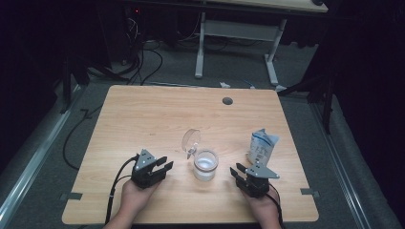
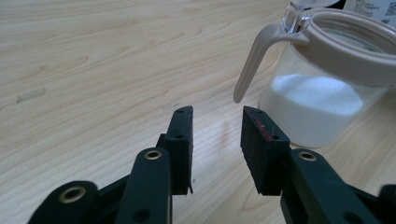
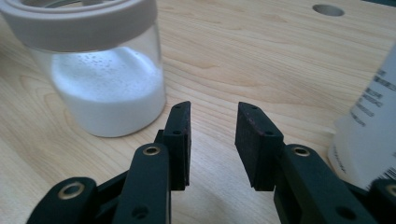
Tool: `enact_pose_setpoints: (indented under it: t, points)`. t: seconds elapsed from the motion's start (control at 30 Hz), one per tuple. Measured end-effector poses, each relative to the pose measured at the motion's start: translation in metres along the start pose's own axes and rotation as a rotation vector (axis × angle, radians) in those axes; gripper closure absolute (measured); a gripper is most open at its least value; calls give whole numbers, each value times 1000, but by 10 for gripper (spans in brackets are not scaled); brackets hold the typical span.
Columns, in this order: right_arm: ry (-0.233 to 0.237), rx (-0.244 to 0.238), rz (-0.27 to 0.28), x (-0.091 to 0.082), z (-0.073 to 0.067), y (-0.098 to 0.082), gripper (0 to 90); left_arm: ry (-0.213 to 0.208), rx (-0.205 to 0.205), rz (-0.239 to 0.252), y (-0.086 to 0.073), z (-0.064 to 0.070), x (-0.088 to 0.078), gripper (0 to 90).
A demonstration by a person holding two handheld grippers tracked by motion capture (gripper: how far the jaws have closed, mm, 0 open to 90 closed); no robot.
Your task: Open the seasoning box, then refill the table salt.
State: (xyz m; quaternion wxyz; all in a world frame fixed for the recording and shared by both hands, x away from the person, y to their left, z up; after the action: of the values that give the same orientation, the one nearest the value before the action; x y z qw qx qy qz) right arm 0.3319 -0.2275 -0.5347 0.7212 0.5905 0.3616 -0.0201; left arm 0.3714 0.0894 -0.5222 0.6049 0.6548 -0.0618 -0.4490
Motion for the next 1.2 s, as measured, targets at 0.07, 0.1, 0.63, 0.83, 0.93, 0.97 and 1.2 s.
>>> enact_pose_setpoints:
  t: [0.07, 0.1, 0.63, 0.83, 0.93, 0.97, 1.2]
  points:
    - [5, -5, 4, 0, -2, 1, 670, -1, -2, 0, 4, 2, 2, 653]
    - [8, -10, 7, 0, -4, 2, 677, -4, -5, 2, 6, 3, 3, 667]
    - [39, -16, 0, 7, -12, 6, 700, -2, -20, 28, 29, 8, 14, 824]
    - [44, -47, 6, 8, -17, 8, 753, 2, -26, 30, 33, 8, 16, 865]
    - [47, -55, 4, 9, -20, 9, 763, 5, -27, 35, 36, 8, 17, 882]
    - [45, -59, 6, 9, -20, 9, 767, 5, -27, 37, 37, 8, 17, 883]
    - [47, -76, -6, 11, -25, 9, 868, 6, -20, 42, 46, 9, 18, 899]
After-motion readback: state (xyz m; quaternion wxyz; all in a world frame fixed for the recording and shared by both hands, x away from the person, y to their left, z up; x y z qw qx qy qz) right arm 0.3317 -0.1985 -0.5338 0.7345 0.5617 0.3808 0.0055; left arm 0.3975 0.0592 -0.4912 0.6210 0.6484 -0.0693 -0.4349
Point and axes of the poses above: each handheld gripper's, and its own axes: x roughly forward along the jaws, y roughly out of its top, z roughly to its right, the point moved 4 cm from there along x, roughly forward along the jaws, and after that the axes turned 2 degrees about -z, right-handed, at the moved point
